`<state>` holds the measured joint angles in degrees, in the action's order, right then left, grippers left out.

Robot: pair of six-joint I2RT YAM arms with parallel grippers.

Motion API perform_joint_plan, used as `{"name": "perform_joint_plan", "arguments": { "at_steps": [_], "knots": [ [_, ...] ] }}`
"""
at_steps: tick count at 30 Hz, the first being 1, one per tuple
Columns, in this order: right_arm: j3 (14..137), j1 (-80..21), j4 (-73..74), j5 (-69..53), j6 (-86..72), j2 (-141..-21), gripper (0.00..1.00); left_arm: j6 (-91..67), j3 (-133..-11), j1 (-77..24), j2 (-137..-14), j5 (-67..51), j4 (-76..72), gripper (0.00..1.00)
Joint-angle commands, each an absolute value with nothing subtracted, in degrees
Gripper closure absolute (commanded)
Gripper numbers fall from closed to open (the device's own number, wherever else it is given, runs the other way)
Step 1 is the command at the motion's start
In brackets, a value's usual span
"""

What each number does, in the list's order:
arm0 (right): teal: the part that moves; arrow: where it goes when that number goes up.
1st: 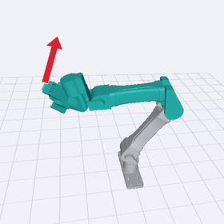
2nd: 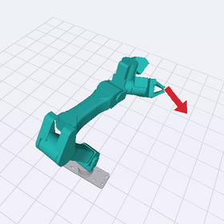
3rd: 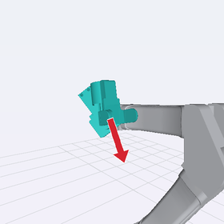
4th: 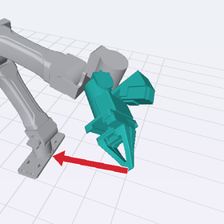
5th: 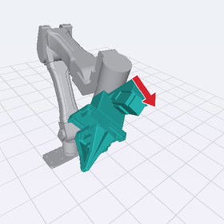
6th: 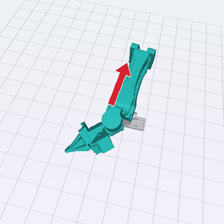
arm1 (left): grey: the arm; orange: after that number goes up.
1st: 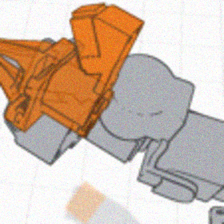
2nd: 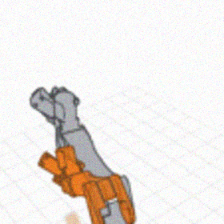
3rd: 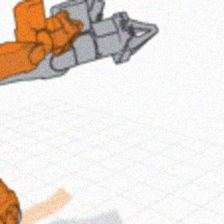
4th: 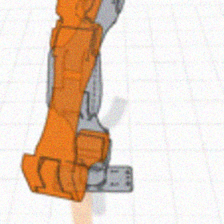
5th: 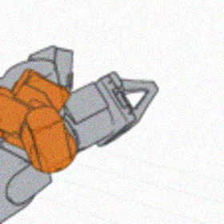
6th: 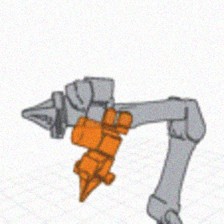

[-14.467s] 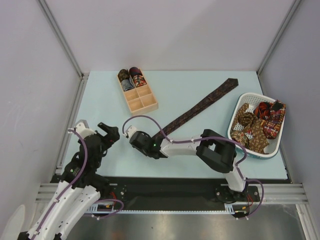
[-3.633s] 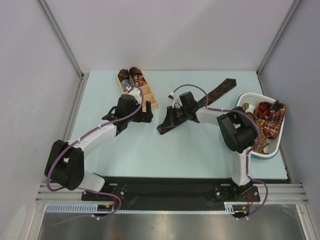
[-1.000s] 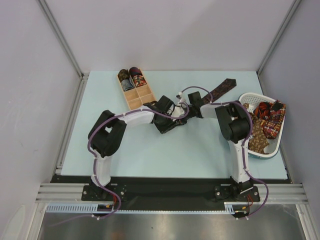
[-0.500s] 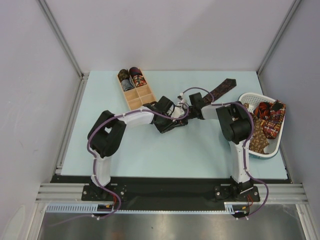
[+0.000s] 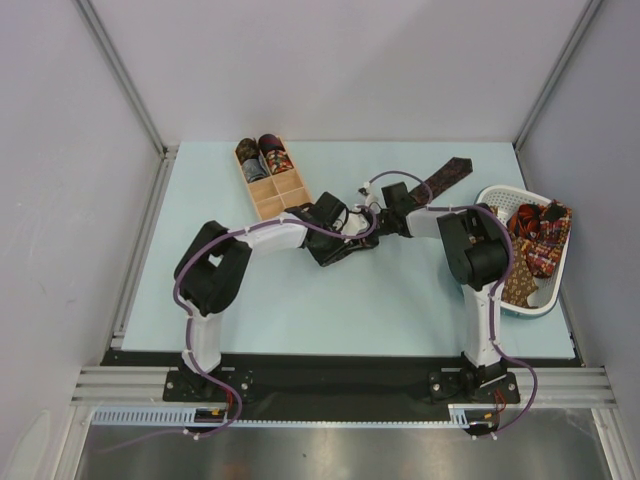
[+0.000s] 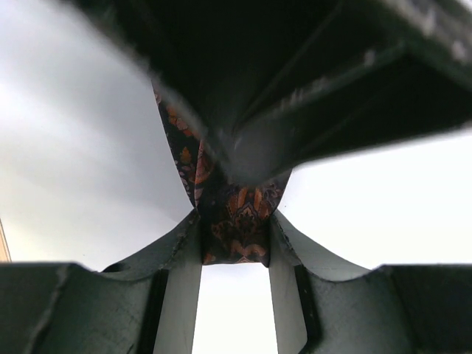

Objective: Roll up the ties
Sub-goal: Roll the tie

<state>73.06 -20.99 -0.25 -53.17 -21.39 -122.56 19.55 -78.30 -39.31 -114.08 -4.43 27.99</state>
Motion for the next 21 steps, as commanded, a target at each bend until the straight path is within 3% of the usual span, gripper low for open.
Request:
{"name": "perform_joint_plan", "arguments": {
  "at_steps": [1,6,10,14,21],
  "knots": [
    [72.42,-20.57,0.96,-51.68,-20.39,-120.15,0.66,18.99,-77.61,-38.67,-111.88,-3.34,28.74,0.59],
    [72.60,-20.30,1.67,-50.80,-20.56,-120.85,0.85,18.54,-77.52,-38.06,-111.45,-3.95,28.65,0.59],
    [73.56,-20.92,1.23,-51.42,-20.92,-121.64,0.88,18.90,-77.08,-38.06,-110.66,-5.18,28.21,0.52],
    [74.00,-21.44,1.14,-51.68,-20.83,-121.99,0.89,19.16,-77.87,-38.06,-110.57,-5.45,28.47,0.31],
    [74.62,-21.97,1.06,-52.47,-21.00,-122.69,0.89,20.04,-81.12,-38.23,-112.84,-6.42,28.83,0.25]
  ]
}}
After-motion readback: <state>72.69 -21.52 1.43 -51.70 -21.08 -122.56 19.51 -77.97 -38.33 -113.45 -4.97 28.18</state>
